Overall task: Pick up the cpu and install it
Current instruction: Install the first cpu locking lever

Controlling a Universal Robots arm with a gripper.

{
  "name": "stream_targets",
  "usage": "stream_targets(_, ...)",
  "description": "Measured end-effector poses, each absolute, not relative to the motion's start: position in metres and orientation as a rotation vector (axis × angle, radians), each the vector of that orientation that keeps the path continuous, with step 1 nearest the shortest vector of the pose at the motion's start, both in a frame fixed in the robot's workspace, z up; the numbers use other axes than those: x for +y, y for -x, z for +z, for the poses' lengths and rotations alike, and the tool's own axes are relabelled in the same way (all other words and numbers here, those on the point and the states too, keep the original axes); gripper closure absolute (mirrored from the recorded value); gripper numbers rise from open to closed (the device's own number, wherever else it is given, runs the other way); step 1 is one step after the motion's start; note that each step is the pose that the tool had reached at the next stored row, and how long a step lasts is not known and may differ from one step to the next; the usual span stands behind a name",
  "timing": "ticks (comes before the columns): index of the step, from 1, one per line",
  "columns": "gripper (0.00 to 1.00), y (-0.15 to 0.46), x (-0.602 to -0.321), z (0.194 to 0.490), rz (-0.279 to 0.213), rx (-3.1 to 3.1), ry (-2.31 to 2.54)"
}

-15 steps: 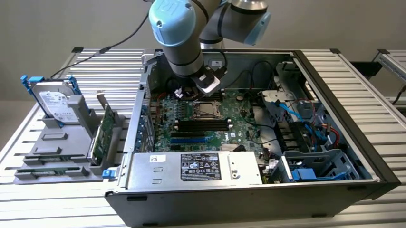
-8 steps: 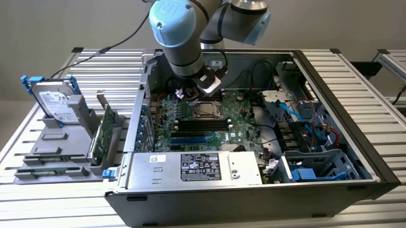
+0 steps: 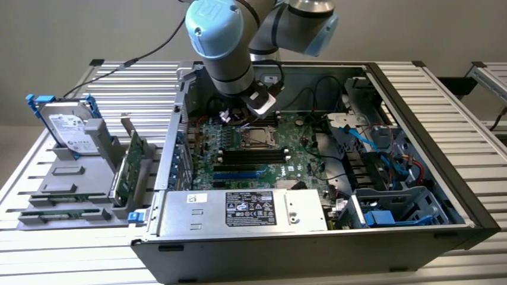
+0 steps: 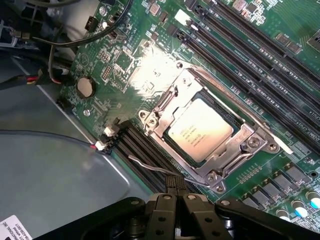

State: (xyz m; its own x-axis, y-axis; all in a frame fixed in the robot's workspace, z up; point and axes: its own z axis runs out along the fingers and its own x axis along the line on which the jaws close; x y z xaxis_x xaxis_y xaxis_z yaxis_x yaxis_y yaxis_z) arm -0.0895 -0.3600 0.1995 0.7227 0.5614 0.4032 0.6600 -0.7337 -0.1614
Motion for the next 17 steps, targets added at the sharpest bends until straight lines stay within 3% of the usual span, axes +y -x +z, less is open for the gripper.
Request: stream_targets(17, 0.89, 0.087, -0.3609, 0.1975, -0.463, -1.062, 2.582)
